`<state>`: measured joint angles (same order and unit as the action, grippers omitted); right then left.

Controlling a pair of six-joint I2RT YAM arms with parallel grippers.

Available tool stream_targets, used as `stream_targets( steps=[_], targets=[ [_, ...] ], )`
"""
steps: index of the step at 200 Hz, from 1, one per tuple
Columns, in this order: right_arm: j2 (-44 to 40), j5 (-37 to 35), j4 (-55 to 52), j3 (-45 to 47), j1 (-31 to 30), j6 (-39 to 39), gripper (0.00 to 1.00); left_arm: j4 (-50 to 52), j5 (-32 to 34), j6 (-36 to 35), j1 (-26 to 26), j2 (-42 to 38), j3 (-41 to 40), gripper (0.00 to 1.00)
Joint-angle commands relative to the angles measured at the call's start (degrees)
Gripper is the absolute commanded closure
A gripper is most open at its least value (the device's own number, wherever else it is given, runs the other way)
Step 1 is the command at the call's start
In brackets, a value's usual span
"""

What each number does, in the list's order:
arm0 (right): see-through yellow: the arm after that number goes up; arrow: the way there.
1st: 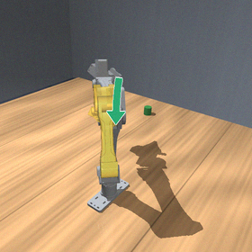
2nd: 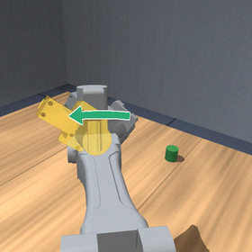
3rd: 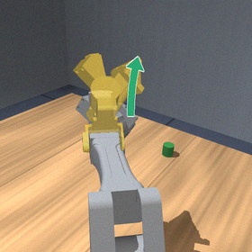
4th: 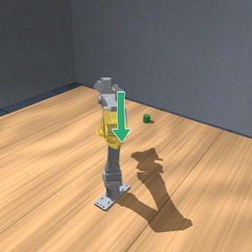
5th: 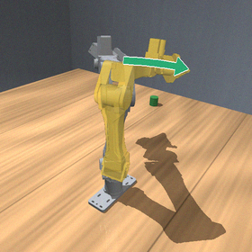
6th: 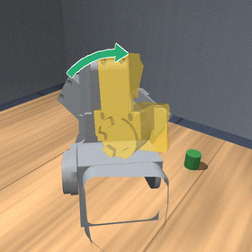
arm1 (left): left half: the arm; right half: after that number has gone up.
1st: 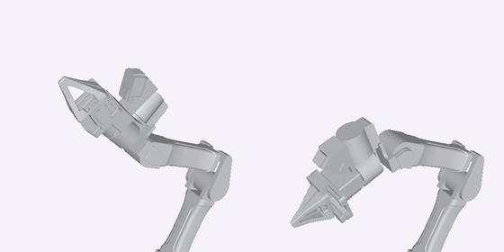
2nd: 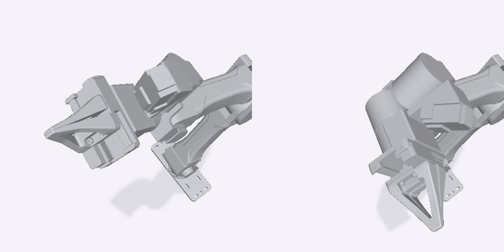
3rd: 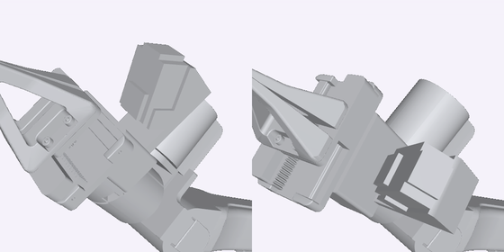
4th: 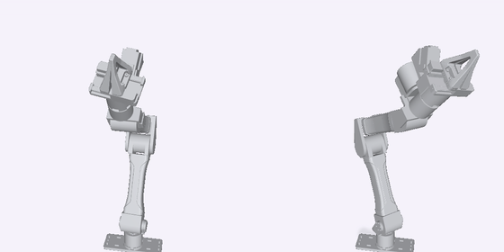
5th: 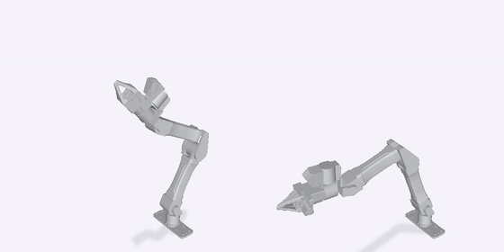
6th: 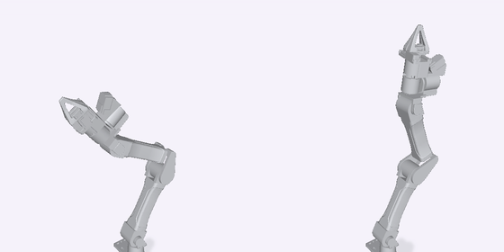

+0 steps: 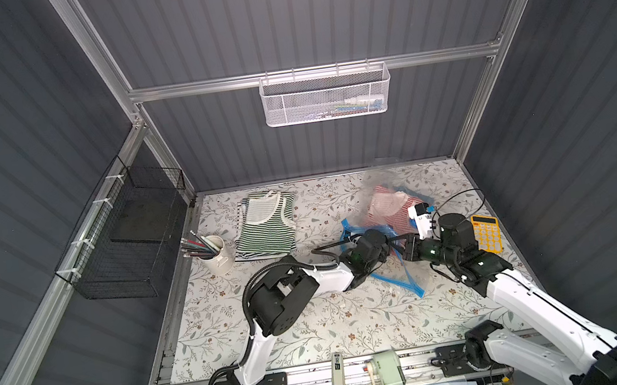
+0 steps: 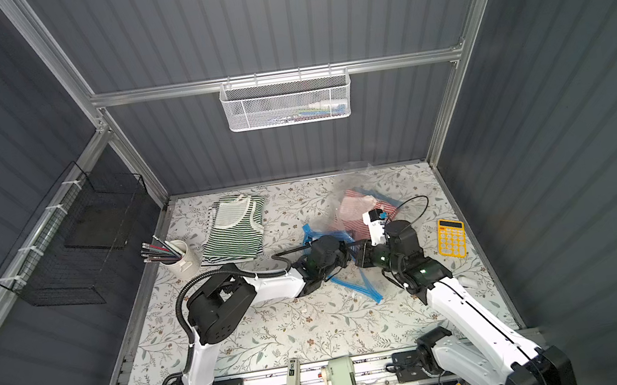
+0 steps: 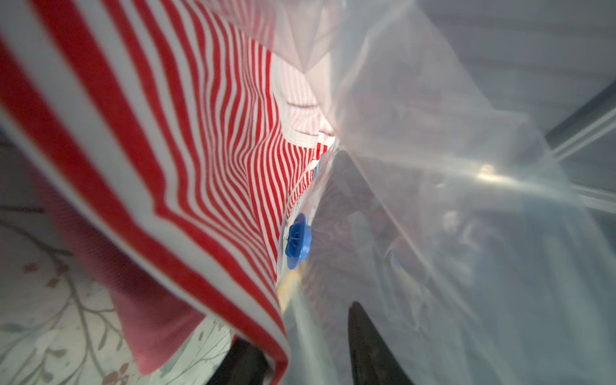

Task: Take the tank top out of the vacuum bag
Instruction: Take out the tank top from the vacuum bag.

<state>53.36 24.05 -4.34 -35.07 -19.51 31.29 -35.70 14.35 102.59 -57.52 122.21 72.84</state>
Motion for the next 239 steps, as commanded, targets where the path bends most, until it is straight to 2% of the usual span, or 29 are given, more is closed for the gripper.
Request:
stream_targets(
  steps=[1, 95, 107, 135, 149, 188, 211, 239],
  targets=[
    [0.0, 0.7, -0.1, 0.8, -0.4, 0.2, 1.0, -0.9, -1.9, 2.3, 0.5, 3.3, 0.1, 0.59],
    [0.4, 0.8, 0.0, 0.6, -0.4, -0.1, 1.0, 2.5, -1.4, 0.9, -0.1, 3.1, -1.9, 0.59],
    [0.6, 0.8, 0.1, 0.6, -0.3, 0.1, 1.0, 2.5, -1.2, 1.1, -0.2, 3.6, -1.9, 0.65],
    [0.6, 1.1, -0.2, 0.3, -0.4, 0.0, 1.0, -0.3, -0.5, 1.3, 0.1, 5.3, -0.9, 0.9],
    [0.3, 0.6, -0.8, 0.1, -0.3, -0.2, 1.0, -0.2, -0.6, 0.7, 0.3, 4.9, -0.3, 1.0],
    [0.4, -1.9, -1.7, -1.3, -0.3, -0.3, 1.0, 0.6, -1.4, -5.6, 0.4, 0.6, -0.9, 1.0],
    [1.7, -2.8, -3.0, -3.7, -0.4, -1.7, 1.0, 2.3, -3.5, -6.6, 0.3, -2.4, -1.8, 1.0],
    [2.6, -3.5, -3.8, -5.4, -0.3, -3.0, 1.0, 3.4, -2.0, -7.5, -2.2, -9.6, -7.8, 1.0]
  ],
)
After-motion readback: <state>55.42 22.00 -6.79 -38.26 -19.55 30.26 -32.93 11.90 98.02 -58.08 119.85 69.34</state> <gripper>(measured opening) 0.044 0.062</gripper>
